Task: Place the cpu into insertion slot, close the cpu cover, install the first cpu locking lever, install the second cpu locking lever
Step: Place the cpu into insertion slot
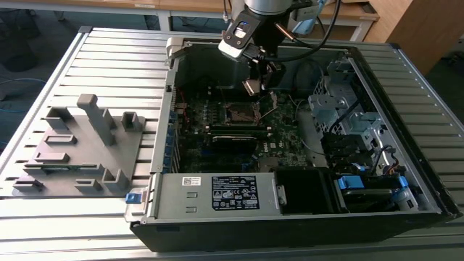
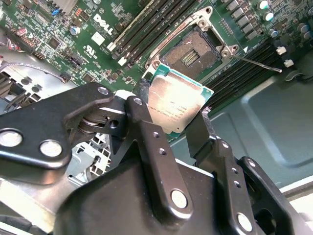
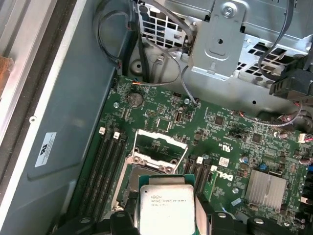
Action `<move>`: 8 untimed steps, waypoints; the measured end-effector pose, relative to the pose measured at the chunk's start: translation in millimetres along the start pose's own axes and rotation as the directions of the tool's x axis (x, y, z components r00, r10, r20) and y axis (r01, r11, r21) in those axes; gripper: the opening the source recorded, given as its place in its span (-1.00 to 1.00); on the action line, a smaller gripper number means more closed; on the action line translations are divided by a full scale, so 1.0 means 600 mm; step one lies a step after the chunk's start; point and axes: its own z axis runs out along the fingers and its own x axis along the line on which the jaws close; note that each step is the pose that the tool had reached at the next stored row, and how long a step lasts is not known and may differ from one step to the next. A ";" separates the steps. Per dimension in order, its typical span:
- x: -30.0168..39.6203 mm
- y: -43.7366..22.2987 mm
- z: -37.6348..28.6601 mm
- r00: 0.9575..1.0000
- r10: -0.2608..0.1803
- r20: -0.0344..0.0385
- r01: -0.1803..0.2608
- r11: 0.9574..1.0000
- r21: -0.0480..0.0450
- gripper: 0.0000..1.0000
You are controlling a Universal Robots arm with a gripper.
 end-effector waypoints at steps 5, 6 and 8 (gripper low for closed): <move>0.000 0.000 0.000 1.000 0.000 0.000 0.000 1.000 0.000 0.08; 0.000 0.000 0.000 1.000 0.001 0.000 -0.001 1.000 0.000 0.08; 0.000 0.000 0.000 1.000 0.002 0.000 -0.002 1.000 0.000 0.08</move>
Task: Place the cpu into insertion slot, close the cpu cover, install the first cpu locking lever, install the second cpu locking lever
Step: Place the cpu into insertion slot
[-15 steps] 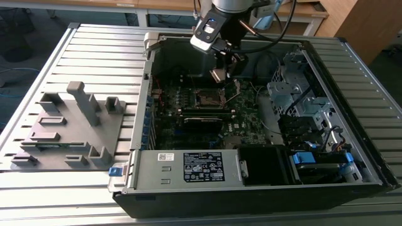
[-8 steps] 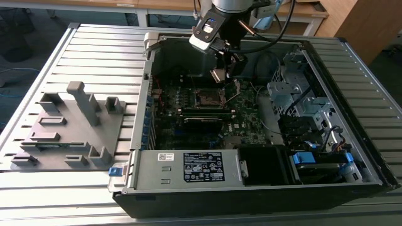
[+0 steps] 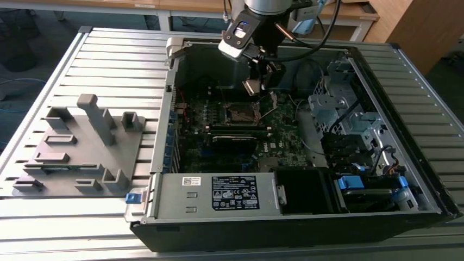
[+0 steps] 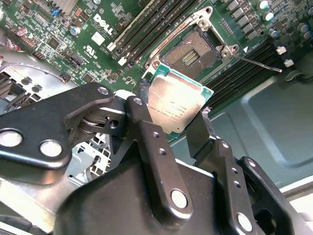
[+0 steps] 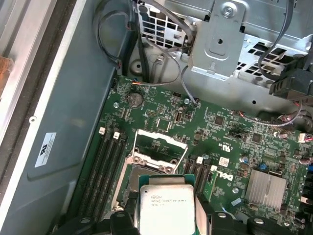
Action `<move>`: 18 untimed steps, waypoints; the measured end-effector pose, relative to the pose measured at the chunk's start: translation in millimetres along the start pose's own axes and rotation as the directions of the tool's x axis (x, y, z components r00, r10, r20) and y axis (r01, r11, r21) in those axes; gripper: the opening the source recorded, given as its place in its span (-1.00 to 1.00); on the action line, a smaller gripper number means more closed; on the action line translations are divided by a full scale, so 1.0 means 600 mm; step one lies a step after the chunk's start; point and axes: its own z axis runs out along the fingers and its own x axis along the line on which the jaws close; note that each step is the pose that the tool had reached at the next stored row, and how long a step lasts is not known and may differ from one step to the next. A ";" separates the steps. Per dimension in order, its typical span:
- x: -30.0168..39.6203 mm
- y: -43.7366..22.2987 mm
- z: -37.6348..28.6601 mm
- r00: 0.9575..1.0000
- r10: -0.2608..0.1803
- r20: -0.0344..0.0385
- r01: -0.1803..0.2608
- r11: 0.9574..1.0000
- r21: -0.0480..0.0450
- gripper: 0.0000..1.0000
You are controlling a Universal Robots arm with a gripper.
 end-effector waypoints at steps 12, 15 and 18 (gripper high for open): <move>0.000 0.000 0.001 0.991 0.130 0.012 -0.130 0.992 0.000 0.08; 0.000 0.000 0.001 0.991 0.130 0.012 -0.130 0.991 0.000 0.08; 0.000 0.000 0.001 0.991 0.131 0.012 -0.131 0.991 0.000 0.08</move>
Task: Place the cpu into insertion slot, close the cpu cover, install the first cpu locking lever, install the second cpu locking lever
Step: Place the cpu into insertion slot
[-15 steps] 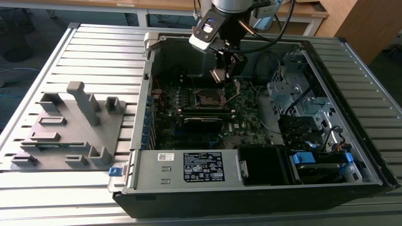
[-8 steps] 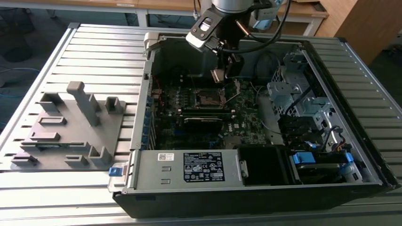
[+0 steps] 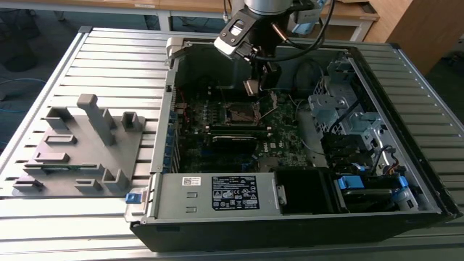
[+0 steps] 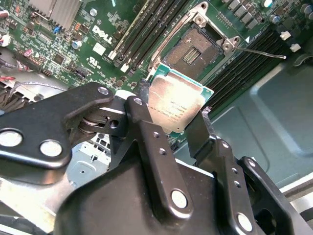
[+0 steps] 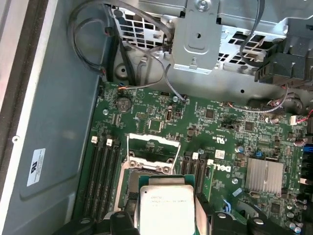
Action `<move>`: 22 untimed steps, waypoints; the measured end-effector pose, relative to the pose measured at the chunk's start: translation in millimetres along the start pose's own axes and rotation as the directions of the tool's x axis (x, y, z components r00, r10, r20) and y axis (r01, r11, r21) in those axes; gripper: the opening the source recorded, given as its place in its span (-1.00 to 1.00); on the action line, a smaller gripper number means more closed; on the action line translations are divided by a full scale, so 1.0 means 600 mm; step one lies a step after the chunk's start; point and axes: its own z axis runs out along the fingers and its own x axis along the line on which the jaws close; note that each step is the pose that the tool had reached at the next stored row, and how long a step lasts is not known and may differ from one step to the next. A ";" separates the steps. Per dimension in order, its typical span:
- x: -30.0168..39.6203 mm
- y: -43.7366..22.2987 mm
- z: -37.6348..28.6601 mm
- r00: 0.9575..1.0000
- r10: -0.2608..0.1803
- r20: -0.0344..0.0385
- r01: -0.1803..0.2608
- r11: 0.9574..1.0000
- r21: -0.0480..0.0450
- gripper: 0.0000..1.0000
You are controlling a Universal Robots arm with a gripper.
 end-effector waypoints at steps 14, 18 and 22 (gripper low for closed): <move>0.000 0.000 0.001 0.995 0.095 0.009 -0.095 0.996 0.000 0.08; 0.000 0.000 0.001 0.991 0.131 0.012 -0.131 0.991 0.000 0.08; 0.000 0.000 0.002 0.991 0.132 0.012 -0.132 0.991 0.000 0.08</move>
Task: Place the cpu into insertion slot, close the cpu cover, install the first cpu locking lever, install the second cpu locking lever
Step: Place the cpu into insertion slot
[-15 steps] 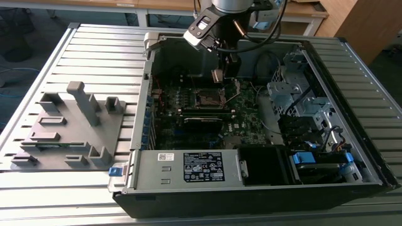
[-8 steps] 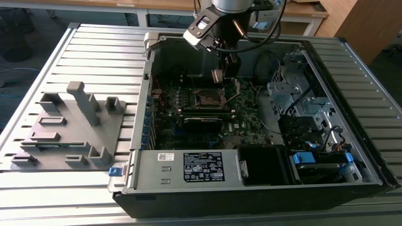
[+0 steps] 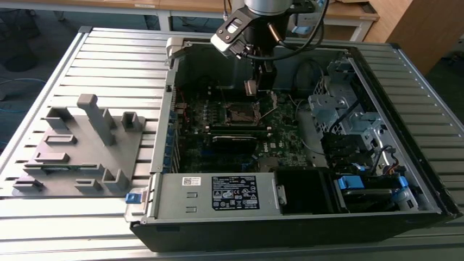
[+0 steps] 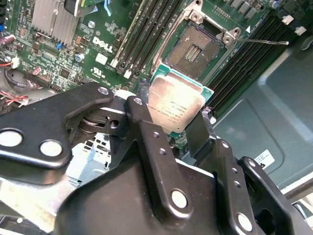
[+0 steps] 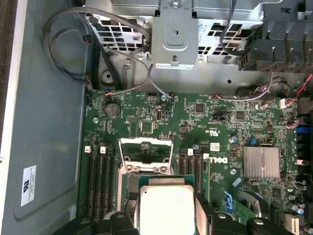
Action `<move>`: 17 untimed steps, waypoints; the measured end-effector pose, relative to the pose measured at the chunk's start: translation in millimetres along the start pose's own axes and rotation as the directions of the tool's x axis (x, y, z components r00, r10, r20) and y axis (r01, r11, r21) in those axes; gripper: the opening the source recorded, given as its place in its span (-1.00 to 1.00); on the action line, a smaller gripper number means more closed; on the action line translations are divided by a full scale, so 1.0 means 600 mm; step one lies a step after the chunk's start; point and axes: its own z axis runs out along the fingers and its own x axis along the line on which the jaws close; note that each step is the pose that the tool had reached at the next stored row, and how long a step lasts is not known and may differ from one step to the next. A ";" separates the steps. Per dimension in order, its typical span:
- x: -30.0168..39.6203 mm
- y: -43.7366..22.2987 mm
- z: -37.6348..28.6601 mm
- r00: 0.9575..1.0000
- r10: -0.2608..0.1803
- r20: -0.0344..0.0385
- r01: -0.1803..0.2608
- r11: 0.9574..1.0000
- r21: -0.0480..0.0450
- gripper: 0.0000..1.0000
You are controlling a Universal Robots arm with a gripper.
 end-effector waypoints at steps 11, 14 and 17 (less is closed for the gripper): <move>0.000 0.000 0.004 1.000 0.002 -0.017 -0.001 0.998 0.061 0.08; 0.000 -0.001 0.007 1.000 0.002 -0.021 -0.001 0.998 0.061 0.08; 0.000 -0.001 0.014 1.000 0.003 -0.028 -0.001 0.998 0.061 0.08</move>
